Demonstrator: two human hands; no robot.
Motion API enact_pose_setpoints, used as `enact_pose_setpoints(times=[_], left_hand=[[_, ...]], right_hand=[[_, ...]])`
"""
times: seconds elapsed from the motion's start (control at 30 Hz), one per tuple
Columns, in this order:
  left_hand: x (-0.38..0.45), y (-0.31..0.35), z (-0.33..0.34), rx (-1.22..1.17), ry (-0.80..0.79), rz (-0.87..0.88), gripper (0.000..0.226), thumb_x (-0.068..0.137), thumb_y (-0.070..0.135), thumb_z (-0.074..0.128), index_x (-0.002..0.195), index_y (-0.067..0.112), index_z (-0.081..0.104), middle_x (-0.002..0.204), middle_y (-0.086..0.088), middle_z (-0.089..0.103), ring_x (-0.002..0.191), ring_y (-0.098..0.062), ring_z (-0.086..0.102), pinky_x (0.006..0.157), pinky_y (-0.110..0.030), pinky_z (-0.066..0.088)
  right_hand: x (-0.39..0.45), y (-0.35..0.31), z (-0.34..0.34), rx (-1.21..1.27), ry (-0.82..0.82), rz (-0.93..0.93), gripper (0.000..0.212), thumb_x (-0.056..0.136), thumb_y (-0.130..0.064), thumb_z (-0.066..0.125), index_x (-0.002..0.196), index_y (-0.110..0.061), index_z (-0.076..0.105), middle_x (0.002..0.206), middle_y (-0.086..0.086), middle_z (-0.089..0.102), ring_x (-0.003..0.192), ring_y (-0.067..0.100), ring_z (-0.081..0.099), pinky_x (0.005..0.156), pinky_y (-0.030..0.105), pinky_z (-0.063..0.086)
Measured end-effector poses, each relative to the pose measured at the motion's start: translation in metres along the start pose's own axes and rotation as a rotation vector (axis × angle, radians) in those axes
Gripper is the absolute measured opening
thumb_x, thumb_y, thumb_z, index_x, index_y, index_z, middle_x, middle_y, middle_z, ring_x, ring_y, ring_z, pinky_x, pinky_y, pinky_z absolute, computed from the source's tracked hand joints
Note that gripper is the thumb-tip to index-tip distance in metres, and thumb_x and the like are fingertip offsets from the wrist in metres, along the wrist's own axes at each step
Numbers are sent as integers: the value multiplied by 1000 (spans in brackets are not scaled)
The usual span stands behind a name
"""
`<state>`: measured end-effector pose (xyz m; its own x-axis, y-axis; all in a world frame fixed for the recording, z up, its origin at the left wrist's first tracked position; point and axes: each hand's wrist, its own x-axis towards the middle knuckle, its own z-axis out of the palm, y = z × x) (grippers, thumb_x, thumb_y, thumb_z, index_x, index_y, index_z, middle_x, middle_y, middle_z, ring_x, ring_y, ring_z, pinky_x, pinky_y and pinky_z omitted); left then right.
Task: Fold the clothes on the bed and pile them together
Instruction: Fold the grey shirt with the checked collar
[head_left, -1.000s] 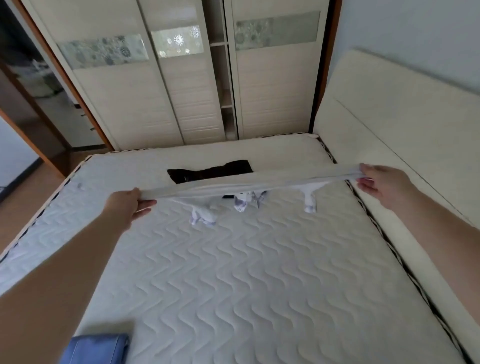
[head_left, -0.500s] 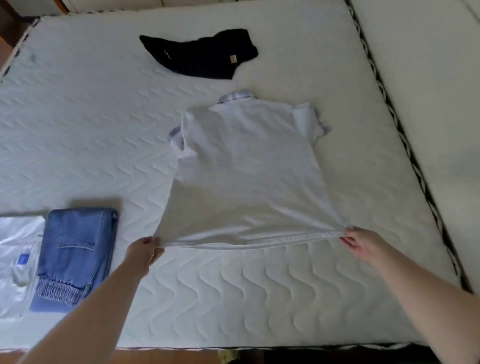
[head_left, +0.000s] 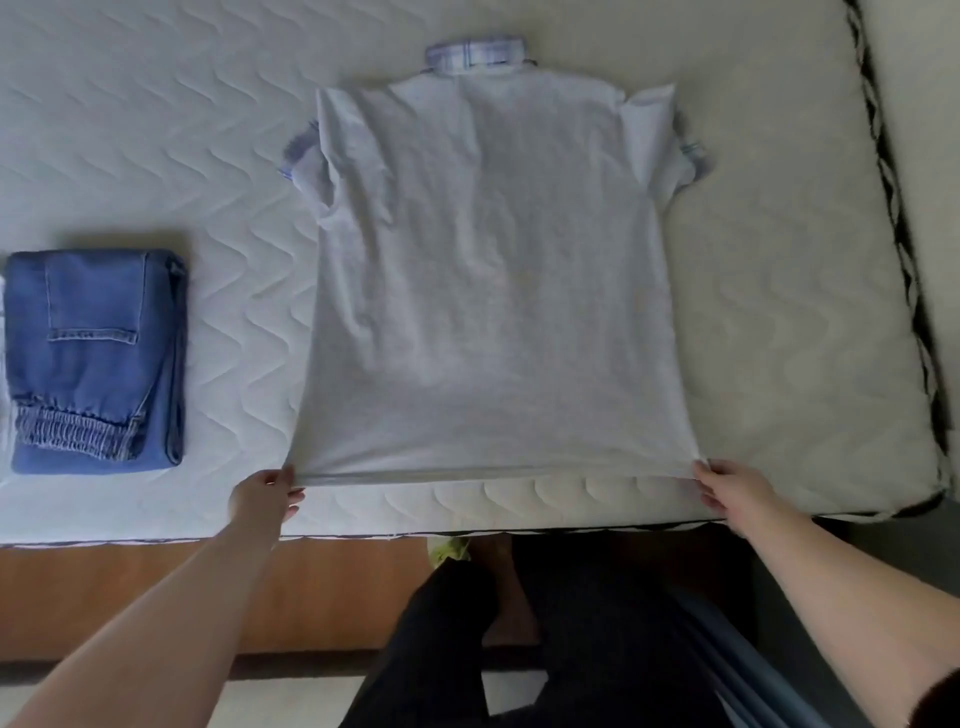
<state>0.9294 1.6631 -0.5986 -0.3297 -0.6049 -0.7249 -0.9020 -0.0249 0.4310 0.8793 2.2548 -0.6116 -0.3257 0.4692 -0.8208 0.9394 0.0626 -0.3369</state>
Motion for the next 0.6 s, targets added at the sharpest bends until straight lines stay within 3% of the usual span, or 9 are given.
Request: enact_pose_setpoints(times=[0.1,0.17,0.3,0.43,0.6], left_hand=[[-3,-26,-3,97,-37,40,26,99,28,58,104,4,63,80,-11,70,74,-24,66,74,-35,56],[-5,-38,-1,133,-49,57,27,100,28,56,106,2,63,80,-11,69,78,-26,66,74,-36,56],[-7,-55,6,263,-96,50,34,101,26,53,110,-5,62,84,-15,69,75,-29,63,67,-36,53],[-2,-63,8,455,-85,42,36,100,25,54,112,-7,65,108,-30,67,95,-42,65,84,-42,52],[-7,-67,12,637,-76,123,41,98,33,54,122,1,62,117,-22,66,103,-39,63,85,-39,50]], right_hand=[[-2,20,-1,-70,64,-80,35,89,-15,68,118,5,63,84,13,61,70,23,54,63,31,48],[-3,28,-1,-88,95,-108,37,88,-16,70,118,5,64,93,15,62,83,25,56,80,40,46],[-6,40,-3,-221,145,-145,42,87,-22,72,120,2,65,108,19,66,95,28,58,84,35,43],[-7,50,-5,-330,192,-133,40,86,-28,72,117,-2,67,118,21,65,110,38,58,86,34,43],[-7,53,2,-399,227,-133,33,87,-23,71,114,-5,70,114,21,67,108,39,59,89,36,45]])
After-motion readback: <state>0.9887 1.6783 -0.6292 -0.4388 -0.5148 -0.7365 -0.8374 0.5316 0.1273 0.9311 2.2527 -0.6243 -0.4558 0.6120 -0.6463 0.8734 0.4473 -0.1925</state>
